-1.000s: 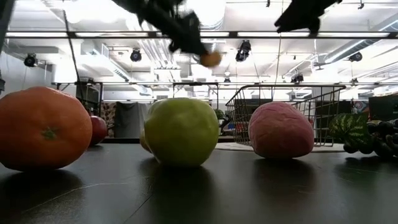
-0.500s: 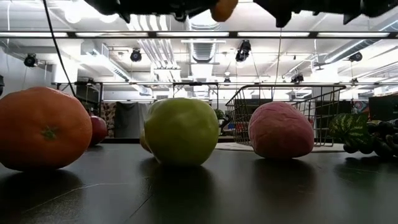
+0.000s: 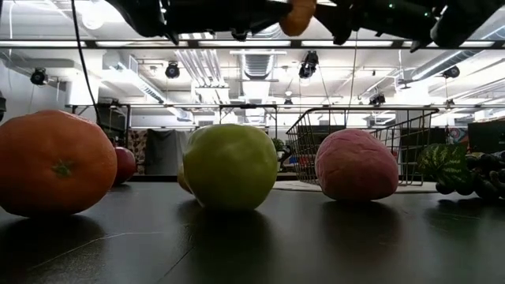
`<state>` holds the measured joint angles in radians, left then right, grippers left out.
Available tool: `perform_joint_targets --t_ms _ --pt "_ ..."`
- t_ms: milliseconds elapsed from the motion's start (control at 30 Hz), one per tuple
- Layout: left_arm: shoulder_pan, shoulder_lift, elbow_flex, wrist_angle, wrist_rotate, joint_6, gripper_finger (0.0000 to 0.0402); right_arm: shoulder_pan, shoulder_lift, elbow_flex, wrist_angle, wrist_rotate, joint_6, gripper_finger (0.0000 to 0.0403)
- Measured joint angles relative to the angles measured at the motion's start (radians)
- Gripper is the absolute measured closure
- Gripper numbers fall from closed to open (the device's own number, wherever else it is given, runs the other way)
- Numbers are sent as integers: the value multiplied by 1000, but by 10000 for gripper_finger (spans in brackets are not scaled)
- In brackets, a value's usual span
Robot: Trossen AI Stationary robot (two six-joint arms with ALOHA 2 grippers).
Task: Build produce basket
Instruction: Put the orange mango into the wire basket
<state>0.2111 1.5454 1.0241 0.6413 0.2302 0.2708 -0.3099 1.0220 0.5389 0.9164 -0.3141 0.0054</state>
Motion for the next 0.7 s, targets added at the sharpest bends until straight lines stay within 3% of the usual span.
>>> perform_joint_targets --t_ms 233,500,700 --pt "1 14 0 7 -4 -4 249 0 53 25 3 -2 12 143" --pt "3 14 -1 5 -5 -5 249 0 62 28 3 0 37 235" --pt "3 14 -2 3 -5 -17 237 0 40 28 -31 1 50 242"
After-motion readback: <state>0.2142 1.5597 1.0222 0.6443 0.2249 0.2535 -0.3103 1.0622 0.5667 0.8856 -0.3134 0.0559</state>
